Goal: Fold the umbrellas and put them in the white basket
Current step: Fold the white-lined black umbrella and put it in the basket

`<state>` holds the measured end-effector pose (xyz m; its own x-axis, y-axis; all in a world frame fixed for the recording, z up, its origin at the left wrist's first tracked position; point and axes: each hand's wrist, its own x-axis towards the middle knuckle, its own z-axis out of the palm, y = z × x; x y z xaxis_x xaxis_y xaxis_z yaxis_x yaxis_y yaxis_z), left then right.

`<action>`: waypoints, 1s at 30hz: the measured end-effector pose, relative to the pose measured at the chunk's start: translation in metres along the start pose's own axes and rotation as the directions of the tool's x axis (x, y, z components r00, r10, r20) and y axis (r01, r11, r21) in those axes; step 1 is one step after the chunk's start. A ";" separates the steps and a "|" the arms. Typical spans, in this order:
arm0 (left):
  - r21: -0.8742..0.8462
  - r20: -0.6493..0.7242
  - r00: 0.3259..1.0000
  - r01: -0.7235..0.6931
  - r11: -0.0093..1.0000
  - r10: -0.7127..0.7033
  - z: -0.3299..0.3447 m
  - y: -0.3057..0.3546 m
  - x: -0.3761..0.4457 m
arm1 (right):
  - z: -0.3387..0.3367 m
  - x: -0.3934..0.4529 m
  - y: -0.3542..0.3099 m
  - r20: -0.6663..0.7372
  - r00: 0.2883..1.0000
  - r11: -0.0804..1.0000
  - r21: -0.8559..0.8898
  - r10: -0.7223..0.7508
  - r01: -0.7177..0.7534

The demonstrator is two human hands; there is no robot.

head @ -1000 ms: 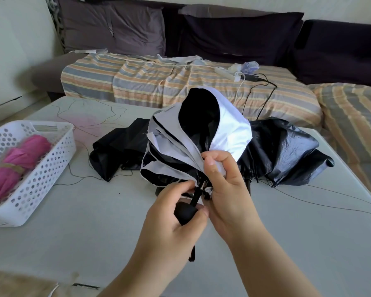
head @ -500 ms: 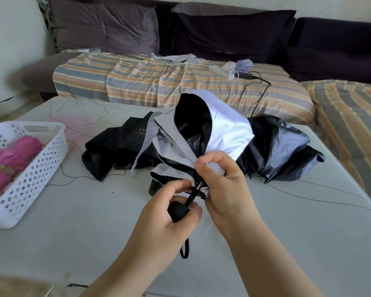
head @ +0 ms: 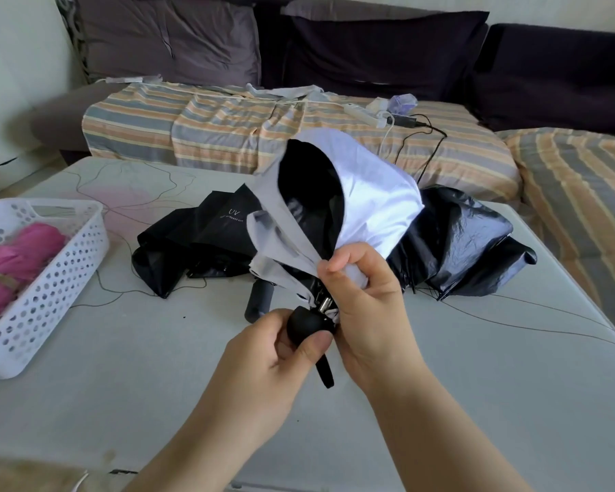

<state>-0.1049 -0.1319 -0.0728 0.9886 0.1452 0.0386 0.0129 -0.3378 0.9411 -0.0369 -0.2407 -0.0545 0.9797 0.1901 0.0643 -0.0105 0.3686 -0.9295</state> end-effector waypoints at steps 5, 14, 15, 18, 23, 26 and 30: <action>-0.016 -0.005 0.999 -0.039 0.999 0.039 -0.001 0.001 0.000 | 0.005 -0.004 -0.001 0.034 0.999 1.000 -0.006 -0.017 0.017; 0.002 -0.086 0.996 -0.034 0.999 0.034 -0.003 -0.007 -0.001 | 0.008 -0.007 0.004 0.043 0.994 0.992 0.079 0.096 -0.099; 0.013 -0.089 0.996 -0.030 0.999 0.031 -0.003 -0.007 -0.001 | 0.009 -0.007 0.003 0.058 0.992 0.988 0.104 0.112 -0.117; 0.047 -0.050 0.999 0.014 0.999 -0.012 -0.008 -0.007 0.002 | 0.008 -0.007 -0.001 0.125 0.977 0.970 0.151 0.174 -0.192; -0.203 -0.093 0.969 0.208 0.957 -0.231 -0.006 0.001 0.010 | 0.004 -0.004 0.002 0.147 0.968 0.968 0.113 0.206 -0.223; -0.491 0.096 0.915 0.386 0.781 -0.392 -0.007 0.005 0.020 | 0.006 -0.005 0.002 0.222 0.950 0.972 0.041 0.219 -0.233; -0.477 0.152 0.923 0.382 0.791 -0.354 -0.010 0.006 0.022 | 0.010 -0.006 0.002 0.306 0.923 0.971 -0.117 0.235 -0.208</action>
<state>-0.0841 -0.1215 -0.0625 0.9307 0.1121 -0.3481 0.3161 0.2321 0.9199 -0.0449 -0.2324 -0.0533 0.8399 0.5407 -0.0476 -0.1909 0.2121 -0.9584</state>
